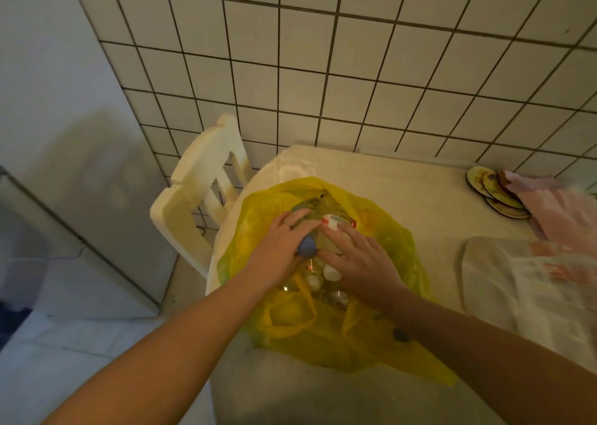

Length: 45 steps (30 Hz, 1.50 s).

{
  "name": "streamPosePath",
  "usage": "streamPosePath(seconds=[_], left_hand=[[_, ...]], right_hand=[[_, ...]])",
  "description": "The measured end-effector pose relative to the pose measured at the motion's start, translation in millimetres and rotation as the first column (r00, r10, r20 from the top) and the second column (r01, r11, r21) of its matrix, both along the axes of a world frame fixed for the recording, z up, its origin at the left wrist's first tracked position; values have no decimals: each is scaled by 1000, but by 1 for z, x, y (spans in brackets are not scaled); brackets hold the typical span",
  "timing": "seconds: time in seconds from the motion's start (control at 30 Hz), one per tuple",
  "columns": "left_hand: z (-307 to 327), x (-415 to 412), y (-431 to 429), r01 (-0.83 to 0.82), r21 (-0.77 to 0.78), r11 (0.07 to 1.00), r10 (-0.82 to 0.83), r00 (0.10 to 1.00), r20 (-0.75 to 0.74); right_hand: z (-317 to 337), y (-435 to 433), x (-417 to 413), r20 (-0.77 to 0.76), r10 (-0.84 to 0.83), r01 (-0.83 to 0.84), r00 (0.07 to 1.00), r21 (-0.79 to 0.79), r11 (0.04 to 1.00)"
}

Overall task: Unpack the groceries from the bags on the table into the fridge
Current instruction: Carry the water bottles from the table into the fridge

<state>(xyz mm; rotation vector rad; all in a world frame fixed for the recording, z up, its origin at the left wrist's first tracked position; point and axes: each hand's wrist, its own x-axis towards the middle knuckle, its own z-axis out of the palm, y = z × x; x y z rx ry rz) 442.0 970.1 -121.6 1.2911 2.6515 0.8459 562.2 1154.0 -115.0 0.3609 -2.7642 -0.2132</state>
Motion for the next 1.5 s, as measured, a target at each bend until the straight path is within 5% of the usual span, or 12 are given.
streamPosePath(seconds=[0.2, 0.37, 0.47, 0.7, 1.07, 1.5], left_hand=[[15, 1, -5, -55, 269, 962, 46, 998, 40], [37, -2, -9, -172, 366, 915, 150, 985, 89], [57, -1, -11, -244, 413, 877, 201, 969, 145], [111, 26, -22, -343, 595, 727, 188, 933, 308], [147, 104, -65, -454, 729, 512, 239, 891, 387], [105, 242, -171, -730, 639, 243, 559, 644, 523]], right_hand=[[26, 6, -9, -230, 69, -105, 971, -151, 983], [60, 13, -10, -204, -137, 42, 969, -412, 910], [89, 6, -2, -111, -250, 141, 962, -582, 801], [144, -16, 21, -115, -302, 18, 946, -914, 405], [173, -47, 57, -236, -203, -185, 950, -953, 241], [134, -143, 97, -132, 285, -188, 949, -966, 176]])
